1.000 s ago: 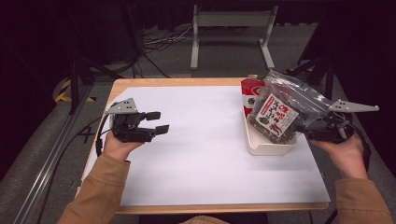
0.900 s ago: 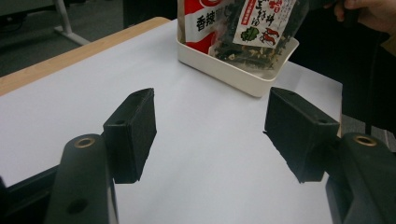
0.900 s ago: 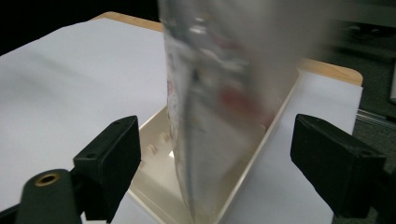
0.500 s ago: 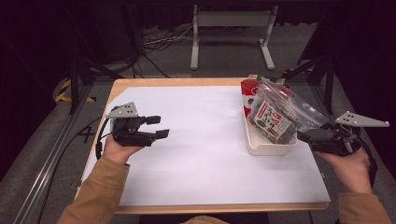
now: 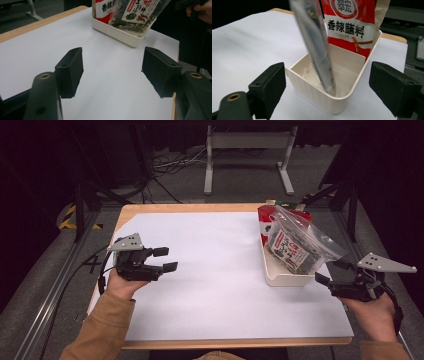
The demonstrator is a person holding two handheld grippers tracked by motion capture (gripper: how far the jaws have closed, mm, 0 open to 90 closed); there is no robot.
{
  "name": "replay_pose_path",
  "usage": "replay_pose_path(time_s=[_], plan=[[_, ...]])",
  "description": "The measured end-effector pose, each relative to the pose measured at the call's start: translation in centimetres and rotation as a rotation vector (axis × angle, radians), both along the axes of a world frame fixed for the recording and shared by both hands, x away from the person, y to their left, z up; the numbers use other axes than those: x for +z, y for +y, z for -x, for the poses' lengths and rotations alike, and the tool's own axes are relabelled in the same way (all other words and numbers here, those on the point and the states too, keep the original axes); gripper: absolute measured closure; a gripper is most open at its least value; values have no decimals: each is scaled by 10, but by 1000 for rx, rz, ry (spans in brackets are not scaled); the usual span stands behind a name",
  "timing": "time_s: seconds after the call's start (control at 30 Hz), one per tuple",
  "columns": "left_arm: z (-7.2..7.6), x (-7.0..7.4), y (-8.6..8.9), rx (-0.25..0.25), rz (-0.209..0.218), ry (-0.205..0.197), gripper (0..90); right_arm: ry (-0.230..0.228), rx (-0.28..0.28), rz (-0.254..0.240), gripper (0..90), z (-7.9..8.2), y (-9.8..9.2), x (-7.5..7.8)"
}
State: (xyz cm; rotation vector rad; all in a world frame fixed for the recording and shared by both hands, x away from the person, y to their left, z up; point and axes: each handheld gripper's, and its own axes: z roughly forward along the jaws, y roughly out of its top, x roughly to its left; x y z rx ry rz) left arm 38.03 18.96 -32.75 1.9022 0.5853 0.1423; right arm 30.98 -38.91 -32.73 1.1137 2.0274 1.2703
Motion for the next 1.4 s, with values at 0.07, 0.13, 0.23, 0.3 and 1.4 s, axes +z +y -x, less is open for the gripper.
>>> replay_pose_path(time_s=[0.07, 0.13, 0.23, 0.3, 1.4], plan=[[3, -1, 2, 1, 8, -6, 338, -8, 7, 6, 144, 5, 3, -3], [6, -3, 5, 0, 15, -12, 336, -16, 11, 9, 145, 9, 5, -6], [12, -8, 9, 7, 17, -23, 324, -25, 18, -7, 150, 15, 8, -13], [16, -11, 13, 10, 19, -30, 320, -38, 39, -18, 150, 17, 10, -18], [36, -42, 42, 47, 52, -70, 279, -71, 267, -20, 93, 2, 35, -64]])
